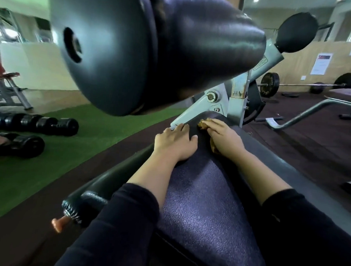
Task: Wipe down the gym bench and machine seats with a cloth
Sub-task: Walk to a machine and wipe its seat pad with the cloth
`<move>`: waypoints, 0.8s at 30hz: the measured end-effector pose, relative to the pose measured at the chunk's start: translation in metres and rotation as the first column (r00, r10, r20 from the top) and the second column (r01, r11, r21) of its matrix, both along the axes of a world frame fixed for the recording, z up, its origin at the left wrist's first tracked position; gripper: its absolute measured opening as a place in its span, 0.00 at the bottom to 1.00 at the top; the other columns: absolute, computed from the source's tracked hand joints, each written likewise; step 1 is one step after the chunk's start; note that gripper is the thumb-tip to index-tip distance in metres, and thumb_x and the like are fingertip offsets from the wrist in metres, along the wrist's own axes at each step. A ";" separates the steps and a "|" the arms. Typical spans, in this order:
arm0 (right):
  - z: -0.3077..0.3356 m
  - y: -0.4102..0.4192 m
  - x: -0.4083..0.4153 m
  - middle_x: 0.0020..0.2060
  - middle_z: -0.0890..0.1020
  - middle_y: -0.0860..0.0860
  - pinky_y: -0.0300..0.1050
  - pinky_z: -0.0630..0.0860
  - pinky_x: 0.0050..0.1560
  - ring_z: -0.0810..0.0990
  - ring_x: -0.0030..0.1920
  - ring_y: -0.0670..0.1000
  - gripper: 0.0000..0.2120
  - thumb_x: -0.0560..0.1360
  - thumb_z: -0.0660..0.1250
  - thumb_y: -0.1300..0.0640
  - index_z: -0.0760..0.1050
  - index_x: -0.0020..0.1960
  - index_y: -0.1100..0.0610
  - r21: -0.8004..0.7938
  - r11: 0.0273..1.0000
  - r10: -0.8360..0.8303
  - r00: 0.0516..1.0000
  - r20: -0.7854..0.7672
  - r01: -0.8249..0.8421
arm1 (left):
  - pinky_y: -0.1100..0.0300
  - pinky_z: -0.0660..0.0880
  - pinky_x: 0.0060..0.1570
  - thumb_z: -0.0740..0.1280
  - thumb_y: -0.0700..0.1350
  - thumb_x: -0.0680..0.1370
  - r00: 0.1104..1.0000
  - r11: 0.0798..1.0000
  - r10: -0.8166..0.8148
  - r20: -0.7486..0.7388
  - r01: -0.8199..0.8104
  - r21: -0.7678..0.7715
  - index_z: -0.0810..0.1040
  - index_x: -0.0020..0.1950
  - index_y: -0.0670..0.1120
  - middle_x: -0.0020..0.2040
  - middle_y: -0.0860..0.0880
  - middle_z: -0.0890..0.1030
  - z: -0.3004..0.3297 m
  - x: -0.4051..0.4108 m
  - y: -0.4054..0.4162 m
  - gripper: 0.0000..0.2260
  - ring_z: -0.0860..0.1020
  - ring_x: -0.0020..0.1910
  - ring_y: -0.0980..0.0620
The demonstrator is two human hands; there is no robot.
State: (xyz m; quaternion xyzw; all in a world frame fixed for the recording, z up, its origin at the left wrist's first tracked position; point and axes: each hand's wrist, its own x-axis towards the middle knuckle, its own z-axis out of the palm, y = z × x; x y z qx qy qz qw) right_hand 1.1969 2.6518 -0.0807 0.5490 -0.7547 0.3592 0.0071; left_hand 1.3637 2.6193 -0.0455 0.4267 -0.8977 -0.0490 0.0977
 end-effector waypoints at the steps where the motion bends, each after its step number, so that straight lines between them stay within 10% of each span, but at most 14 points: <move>1: 0.000 0.002 0.001 0.71 0.66 0.44 0.38 0.58 0.67 0.63 0.71 0.44 0.17 0.81 0.54 0.56 0.69 0.69 0.47 0.013 1.000 0.004 1.000 -0.020 -0.004 | 0.48 0.62 0.67 0.50 0.57 0.82 1.000 1.000 -0.017 0.001 0.016 0.015 0.61 0.75 0.50 0.77 0.54 0.60 0.002 0.006 0.003 0.23 0.61 0.74 0.47; 6: 0.002 0.006 0.005 0.71 0.65 0.42 0.35 0.57 0.60 0.64 0.70 0.46 0.17 0.81 0.55 0.53 0.69 0.68 0.44 0.000 1.000 -0.020 0.998 0.056 0.020 | 0.48 0.60 0.72 0.49 0.62 0.81 0.997 0.992 -0.058 0.049 0.053 0.113 0.51 0.78 0.63 0.79 0.62 0.48 0.003 0.068 0.012 0.24 0.57 0.77 0.52; 17: 0.022 -0.024 -0.010 0.69 0.70 0.46 0.37 0.57 0.62 0.66 0.70 0.49 0.16 0.79 0.59 0.50 0.72 0.66 0.46 0.027 1.000 -0.003 0.989 0.149 -0.001 | 0.52 0.64 0.66 0.50 0.65 0.80 0.995 0.999 -0.022 -0.094 0.025 0.032 0.55 0.76 0.64 0.78 0.61 0.55 -0.009 0.100 0.027 0.25 0.68 0.70 0.46; 22: 0.042 -0.068 0.013 0.41 0.80 0.50 0.44 0.68 0.50 0.77 0.51 0.54 0.16 0.77 0.59 0.44 0.78 0.58 0.49 0.236 0.966 -0.120 0.992 0.040 0.108 | 0.52 0.65 0.64 0.51 0.64 0.80 0.992 1.000 -0.015 -0.128 0.015 0.002 0.56 0.76 0.64 0.77 0.61 0.57 -0.013 0.098 0.026 0.24 0.69 0.70 0.47; 24: 0.044 -0.075 0.038 0.46 0.80 0.49 0.46 0.69 0.55 0.76 0.53 0.53 0.15 0.77 0.59 0.45 0.79 0.55 0.50 0.288 0.958 0.010 0.999 -0.041 0.003 | 0.53 0.65 0.65 0.51 0.64 0.79 0.991 1.000 -0.016 -0.135 0.017 -0.001 0.56 0.76 0.64 0.77 0.61 0.57 -0.013 0.098 0.024 0.24 0.68 0.71 0.48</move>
